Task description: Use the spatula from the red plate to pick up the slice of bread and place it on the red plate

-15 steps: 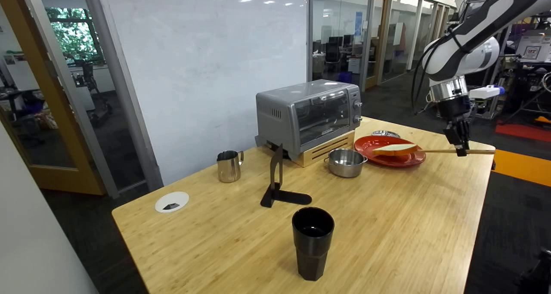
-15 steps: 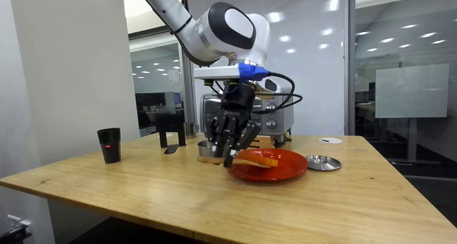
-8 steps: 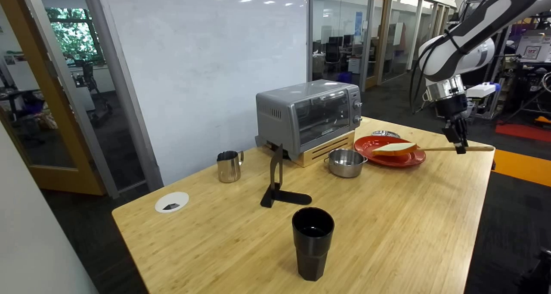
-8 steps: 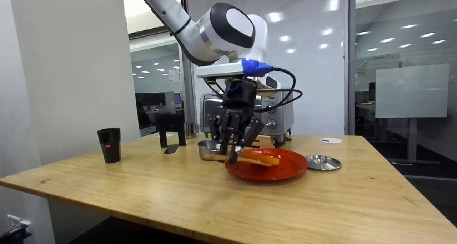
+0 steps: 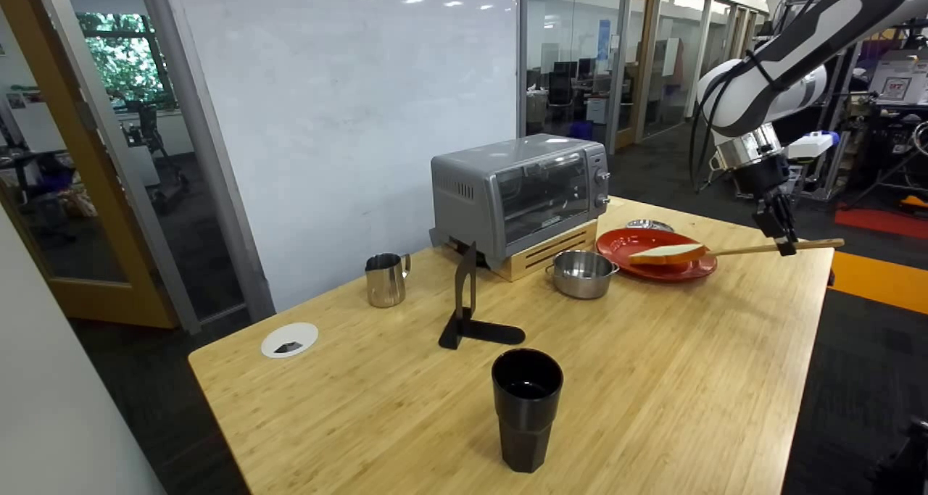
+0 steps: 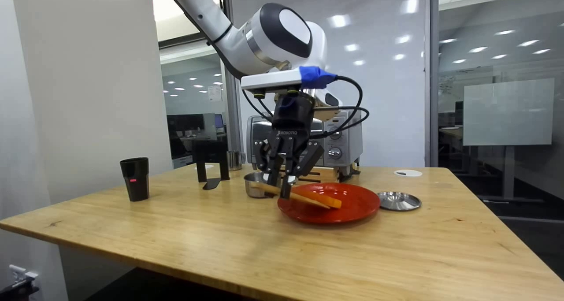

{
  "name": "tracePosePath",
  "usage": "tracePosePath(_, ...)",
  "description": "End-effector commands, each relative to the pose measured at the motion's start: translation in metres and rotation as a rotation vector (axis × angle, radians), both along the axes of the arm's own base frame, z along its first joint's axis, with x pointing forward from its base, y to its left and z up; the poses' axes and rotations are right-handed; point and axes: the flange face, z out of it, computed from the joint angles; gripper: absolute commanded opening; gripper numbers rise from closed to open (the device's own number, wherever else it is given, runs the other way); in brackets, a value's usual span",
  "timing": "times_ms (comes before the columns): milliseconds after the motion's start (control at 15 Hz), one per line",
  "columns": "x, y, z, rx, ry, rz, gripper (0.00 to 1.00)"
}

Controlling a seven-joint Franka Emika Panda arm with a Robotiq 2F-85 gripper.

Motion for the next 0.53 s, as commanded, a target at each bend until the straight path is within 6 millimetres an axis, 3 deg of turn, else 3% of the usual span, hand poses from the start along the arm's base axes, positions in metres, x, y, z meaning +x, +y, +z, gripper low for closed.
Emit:
tracePosePath(0, 0.007, -0.003, 0.013, -0.003, 0.04, 0.05, 0.07)
tracePosePath(467, -0.001, -0.006, 0.034, -0.001, 0.103, 0.136, 0.07)
